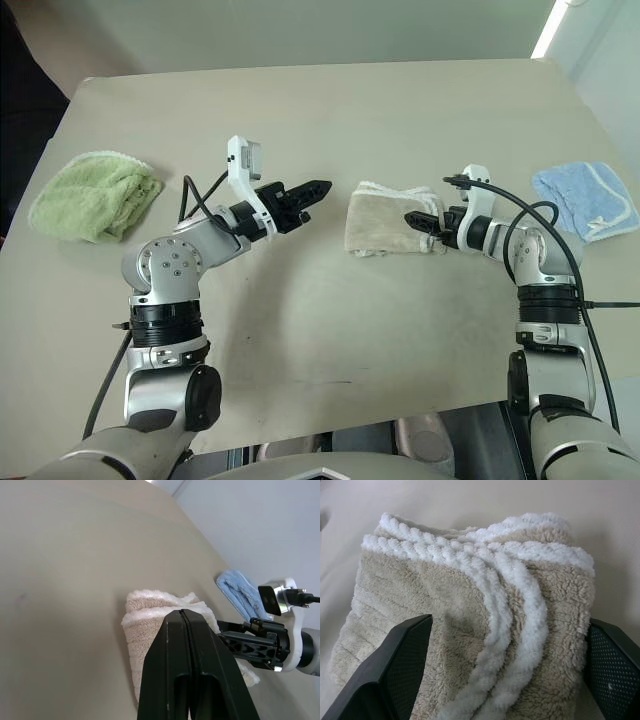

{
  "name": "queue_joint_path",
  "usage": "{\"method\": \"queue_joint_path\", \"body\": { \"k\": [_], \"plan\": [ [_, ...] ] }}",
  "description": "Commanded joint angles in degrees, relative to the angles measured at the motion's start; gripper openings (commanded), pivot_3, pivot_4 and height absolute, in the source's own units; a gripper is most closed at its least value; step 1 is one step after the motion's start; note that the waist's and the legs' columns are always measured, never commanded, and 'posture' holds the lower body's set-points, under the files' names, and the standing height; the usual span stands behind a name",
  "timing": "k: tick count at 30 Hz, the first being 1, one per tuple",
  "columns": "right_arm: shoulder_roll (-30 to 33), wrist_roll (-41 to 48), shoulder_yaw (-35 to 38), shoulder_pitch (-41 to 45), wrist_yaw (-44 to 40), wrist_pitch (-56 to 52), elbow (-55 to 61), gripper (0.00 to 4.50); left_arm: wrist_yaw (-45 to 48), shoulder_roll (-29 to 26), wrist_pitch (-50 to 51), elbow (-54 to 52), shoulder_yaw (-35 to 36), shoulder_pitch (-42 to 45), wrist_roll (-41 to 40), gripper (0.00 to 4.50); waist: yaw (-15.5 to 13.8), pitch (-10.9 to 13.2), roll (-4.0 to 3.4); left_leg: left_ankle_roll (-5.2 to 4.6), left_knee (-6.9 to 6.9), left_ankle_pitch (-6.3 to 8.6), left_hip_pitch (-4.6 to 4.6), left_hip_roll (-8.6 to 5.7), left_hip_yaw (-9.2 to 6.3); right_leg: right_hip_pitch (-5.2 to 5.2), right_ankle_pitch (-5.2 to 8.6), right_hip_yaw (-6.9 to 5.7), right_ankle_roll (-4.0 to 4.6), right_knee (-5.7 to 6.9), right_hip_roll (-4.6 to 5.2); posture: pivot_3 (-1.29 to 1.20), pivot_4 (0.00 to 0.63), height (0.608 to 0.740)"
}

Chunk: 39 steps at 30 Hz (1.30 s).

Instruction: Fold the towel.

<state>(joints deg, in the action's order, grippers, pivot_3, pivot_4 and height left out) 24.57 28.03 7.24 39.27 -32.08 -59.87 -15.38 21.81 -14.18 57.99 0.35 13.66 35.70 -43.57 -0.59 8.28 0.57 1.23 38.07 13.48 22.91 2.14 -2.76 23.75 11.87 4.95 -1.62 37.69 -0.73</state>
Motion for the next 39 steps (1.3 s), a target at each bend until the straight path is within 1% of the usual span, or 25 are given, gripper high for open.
{"method": "queue_joint_path", "body": {
  "k": [1,6,10,11,15,19,23,26,28,30,32,35,38,39],
  "plan": [
    [0.37,1.27,0.86,0.29,-0.86,-0.59,2.47,3.26,-0.35,0.21,-0.28,-2.46,0.84,0.02,-1.36,0.00,0.00,0.00,0.00,0.00,-0.01,0.00,0.00,0.00,0.00,0.00,0.00,0.00,0.00,0.00,0.00,0.00,0.150,0.740],
    [0.92,1.81,3.30,0.43,0.22,-1.01,2.98,1.42,-0.51,0.30,-0.51,-2.29,0.78,0.00,-1.50,0.00,-0.02,0.00,0.00,0.00,0.00,0.00,0.00,0.00,0.00,0.00,0.00,0.00,0.00,0.00,0.00,0.00,0.150,0.740],
    [1.43,2.79,5.70,0.47,0.98,-1.85,3.99,0.09,-0.54,0.41,-0.62,-2.19,0.71,0.00,-1.53,0.00,-0.08,0.00,0.00,0.00,0.00,0.00,0.00,0.00,0.00,0.00,0.00,0.00,0.01,0.00,0.00,0.00,0.150,0.740],
    [1.43,3.43,6.74,0.51,1.22,-2.40,4.62,0.01,-0.53,0.45,-0.64,-2.13,0.70,-0.01,-1.52,0.00,-0.08,0.00,0.00,0.00,-0.01,0.00,0.00,0.00,0.00,0.00,0.01,0.00,0.01,0.00,0.00,0.00,0.150,0.740],
    [1.50,5.27,10.21,0.52,2.79,-4.24,7.33,0.01,-0.61,0.60,-0.57,-2.29,0.66,-0.17,-1.58,0.00,-0.09,0.00,0.00,0.00,0.00,0.00,0.01,-0.01,0.01,0.00,0.01,0.00,0.01,0.00,0.00,0.00,0.150,0.740],
    [2.72,7.14,18.46,3.48,8.53,-5.43,7.73,0.01,-0.58,0.61,-0.63,-2.14,0.83,-0.26,-1.59,0.00,-0.15,0.00,0.00,0.00,0.00,0.00,0.01,-0.01,0.01,0.00,0.01,0.00,0.01,0.00,0.00,0.00,0.150,0.740],
    [5.90,7.07,25.99,7.70,14.86,-5.13,5.10,0.01,-0.73,0.82,-0.60,-2.26,0.86,-0.39,-1.78,0.00,-0.24,0.00,0.00,-0.01,0.00,0.00,0.02,-0.02,0.02,0.01,0.00,0.01,0.00,0.00,0.01,0.00,0.150,0.740],
    [7.39,6.87,28.53,9.34,17.42,-4.64,3.76,0.01,-0.74,1.00,-0.66,-2.05,0.83,-0.30,-1.77,0.00,-0.29,0.00,0.00,-0.03,-0.04,0.01,0.01,-0.01,0.00,0.01,0.01,0.01,0.00,0.00,0.01,0.00,0.150,0.740],
    [12.36,5.69,35.90,12.94,23.33,-0.82,-3.26,0.01,-0.68,1.75,-0.70,-1.91,0.36,-0.27,-1.86,0.00,-0.29,0.00,0.00,-0.04,-0.04,0.02,0.01,0.00,0.00,0.02,0.02,0.01,0.00,0.01,0.00,0.00,0.150,0.740],
    [15.92,4.88,41.20,15.14,28.84,2.52,-9.66,0.01,-0.71,2.27,-0.76,-1.79,0.02,-0.27,-1.88,0.00,-0.80,0.02,-0.03,-0.05,-0.06,0.02,0.03,-0.03,0.02,0.05,0.02,0.03,-0.04,0.01,0.05,0.00,0.150,0.740],
    [17.33,4.75,42.60,15.93,31.72,4.24,-13.33,0.01,-0.77,2.40,-0.86,-1.67,-0.08,-0.27,-1.89,0.00,-1.23,0.02,-0.04,-0.13,-0.12,0.00,0.10,-0.04,0.00,0.09,-0.03,0.07,-0.15,0.02,0.10,0.00,0.150,0.740],
    [19.30,3.70,45.48,14.97,36.88,10.07,-20.16,0.01,-0.82,2.73,-0.91,-1.47,-0.32,-0.09,-1.89,0.00,-1.11,0.02,-0.03,-0.25,-0.13,0.10,0.05,-0.01,0.00,0.09,-0.01,0.07,-0.12,0.10,0.07,0.00,0.150,0.740],
    [20.01,4.22,45.12,15.13,37.80,11.82,-22.32,0.01,-0.82,2.78,-0.92,-1.46,-0.34,-0.07,-1.88,0.00,-0.52,0.01,-0.06,-0.32,-0.13,0.15,0.03,-0.01,0.03,0.19,0.00,0.12,-0.13,0.14,0.08,0.00,0.150,0.740],
    [20.18,3.85,45.38,13.57,38.17,13.03,-25.63,0.01,-0.94,2.93,-0.88,-1.58,-0.33,-0.05,-1.96,0.00,-0.37,0.02,-0.09,-0.34,-0.13,0.16,0.03,-0.01,0.04,0.24,0.00,0.19,-0.14,0.18,0.08,0.00,0.150,0.740]
  ]
}}
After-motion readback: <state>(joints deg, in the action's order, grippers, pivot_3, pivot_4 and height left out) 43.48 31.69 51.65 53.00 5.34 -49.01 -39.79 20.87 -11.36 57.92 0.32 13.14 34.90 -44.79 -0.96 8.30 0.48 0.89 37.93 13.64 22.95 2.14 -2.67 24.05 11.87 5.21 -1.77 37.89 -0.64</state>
